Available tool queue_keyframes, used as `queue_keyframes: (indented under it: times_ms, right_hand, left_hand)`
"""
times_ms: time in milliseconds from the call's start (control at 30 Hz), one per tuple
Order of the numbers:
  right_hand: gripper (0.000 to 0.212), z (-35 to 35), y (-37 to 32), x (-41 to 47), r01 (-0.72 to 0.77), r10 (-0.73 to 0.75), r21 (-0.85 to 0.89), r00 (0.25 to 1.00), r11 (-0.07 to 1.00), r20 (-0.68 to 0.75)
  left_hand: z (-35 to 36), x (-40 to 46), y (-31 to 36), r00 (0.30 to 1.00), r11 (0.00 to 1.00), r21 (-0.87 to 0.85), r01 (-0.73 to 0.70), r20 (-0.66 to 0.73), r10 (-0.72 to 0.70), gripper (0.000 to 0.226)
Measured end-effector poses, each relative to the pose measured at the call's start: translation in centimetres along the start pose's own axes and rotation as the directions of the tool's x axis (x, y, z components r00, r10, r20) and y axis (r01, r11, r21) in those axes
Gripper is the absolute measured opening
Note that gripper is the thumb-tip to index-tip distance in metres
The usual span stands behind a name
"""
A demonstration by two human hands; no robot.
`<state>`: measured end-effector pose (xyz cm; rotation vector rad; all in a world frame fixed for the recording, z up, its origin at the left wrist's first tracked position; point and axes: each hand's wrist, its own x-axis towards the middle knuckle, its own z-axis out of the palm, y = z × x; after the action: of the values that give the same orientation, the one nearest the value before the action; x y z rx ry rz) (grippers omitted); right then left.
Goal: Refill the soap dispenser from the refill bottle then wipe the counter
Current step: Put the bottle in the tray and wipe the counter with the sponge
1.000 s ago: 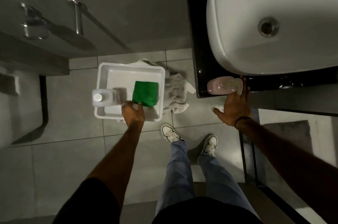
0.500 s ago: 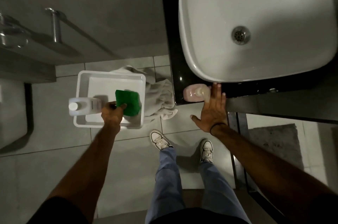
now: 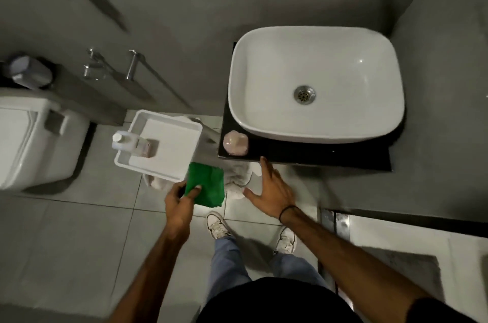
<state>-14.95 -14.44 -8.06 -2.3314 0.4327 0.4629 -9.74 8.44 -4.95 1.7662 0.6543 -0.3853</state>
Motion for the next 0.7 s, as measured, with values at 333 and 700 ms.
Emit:
queue_keyframes:
  times_ms: [333, 700]
  right_hand:
    - [0.032, -5.8, 5.9, -5.0, -0.407, 0.19, 0.899, 0.907, 0.161, 0.377]
    - [0.031, -17.1, 17.3, -4.4, -0.289, 0.274, 0.121, 0.58, 0.95, -0.767]
  left_hand:
    - [11.8, -8.4, -1.0, 0.891, 0.991, -0.087, 0.102, 0.452, -0.052, 0.024]
    - [11.9, 2.4, 4.1, 0.895, 0.81, 0.383, -0.445, 0.21, 0.393, 0.087]
